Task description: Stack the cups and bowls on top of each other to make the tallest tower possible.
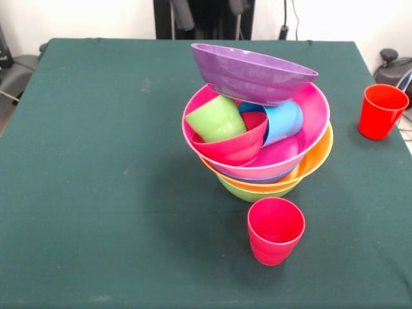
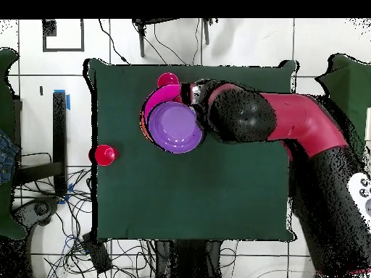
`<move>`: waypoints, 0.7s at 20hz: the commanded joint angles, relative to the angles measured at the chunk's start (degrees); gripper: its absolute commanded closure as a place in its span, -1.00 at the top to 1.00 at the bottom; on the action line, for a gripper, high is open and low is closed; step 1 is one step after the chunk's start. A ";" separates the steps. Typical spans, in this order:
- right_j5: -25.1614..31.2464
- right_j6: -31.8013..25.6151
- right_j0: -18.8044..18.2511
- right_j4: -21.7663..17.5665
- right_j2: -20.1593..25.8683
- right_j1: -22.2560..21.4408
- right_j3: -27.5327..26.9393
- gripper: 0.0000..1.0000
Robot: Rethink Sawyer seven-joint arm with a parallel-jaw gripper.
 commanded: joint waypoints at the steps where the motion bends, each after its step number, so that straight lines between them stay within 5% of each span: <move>1: 3.93 11.76 6.53 2.44 -6.98 -2.14 0.79 1.00; 11: -0.69 17.42 18.88 -0.45 -14.88 -1.38 -2.22 1.00; 14: -4.68 16.77 19.78 -0.64 -14.80 -1.73 -0.79 1.00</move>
